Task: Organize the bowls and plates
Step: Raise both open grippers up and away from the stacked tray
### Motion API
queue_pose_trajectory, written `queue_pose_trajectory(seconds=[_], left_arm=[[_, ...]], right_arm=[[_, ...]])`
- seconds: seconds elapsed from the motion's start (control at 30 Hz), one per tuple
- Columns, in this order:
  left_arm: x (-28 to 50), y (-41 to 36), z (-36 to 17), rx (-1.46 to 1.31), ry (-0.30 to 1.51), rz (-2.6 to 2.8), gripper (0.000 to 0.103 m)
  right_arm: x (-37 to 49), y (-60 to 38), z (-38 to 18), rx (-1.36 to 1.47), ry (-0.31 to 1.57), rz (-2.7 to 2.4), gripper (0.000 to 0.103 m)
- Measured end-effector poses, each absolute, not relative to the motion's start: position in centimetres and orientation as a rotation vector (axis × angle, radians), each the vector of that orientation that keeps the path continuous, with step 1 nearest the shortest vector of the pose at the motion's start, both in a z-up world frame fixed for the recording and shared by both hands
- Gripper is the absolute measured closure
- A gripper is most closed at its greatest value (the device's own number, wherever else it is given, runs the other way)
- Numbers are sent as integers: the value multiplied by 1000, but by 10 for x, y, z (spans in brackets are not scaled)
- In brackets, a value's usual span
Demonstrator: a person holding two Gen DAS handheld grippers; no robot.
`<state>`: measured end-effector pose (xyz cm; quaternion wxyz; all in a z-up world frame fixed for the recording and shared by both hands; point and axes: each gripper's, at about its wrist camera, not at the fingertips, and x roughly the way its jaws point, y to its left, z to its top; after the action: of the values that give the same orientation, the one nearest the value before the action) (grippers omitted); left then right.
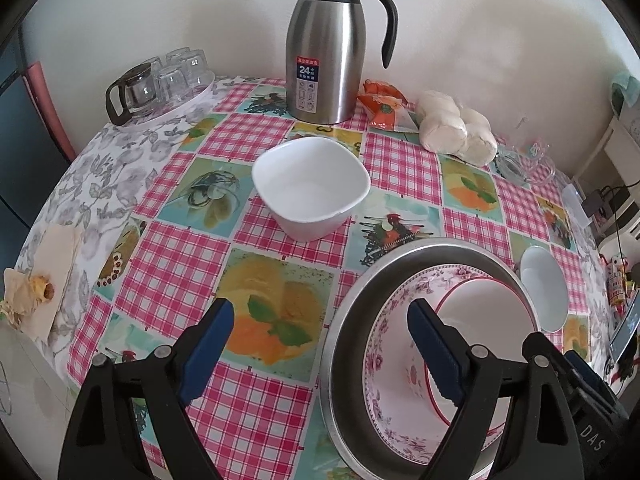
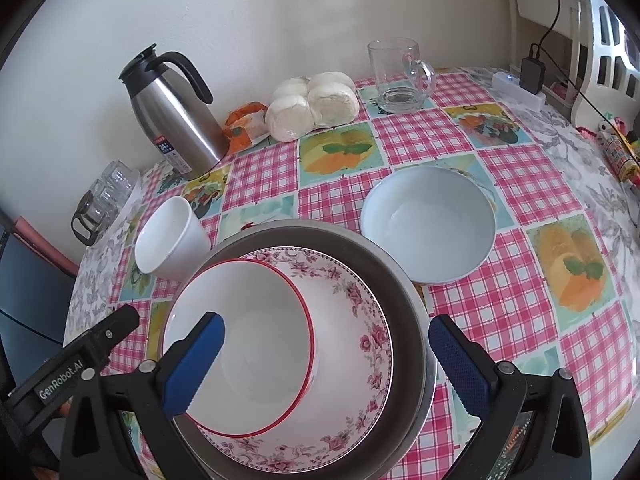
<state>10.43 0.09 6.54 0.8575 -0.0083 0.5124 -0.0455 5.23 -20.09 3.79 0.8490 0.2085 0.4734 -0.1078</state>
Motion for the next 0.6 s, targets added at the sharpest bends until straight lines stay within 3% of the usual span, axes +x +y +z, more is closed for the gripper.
queue_pose_trajectory(seconds=[0.6], left_arm=[[117,62,68,-104,1067,15,14]], right_arm=[[65,-147,58,360,921,-170,0]])
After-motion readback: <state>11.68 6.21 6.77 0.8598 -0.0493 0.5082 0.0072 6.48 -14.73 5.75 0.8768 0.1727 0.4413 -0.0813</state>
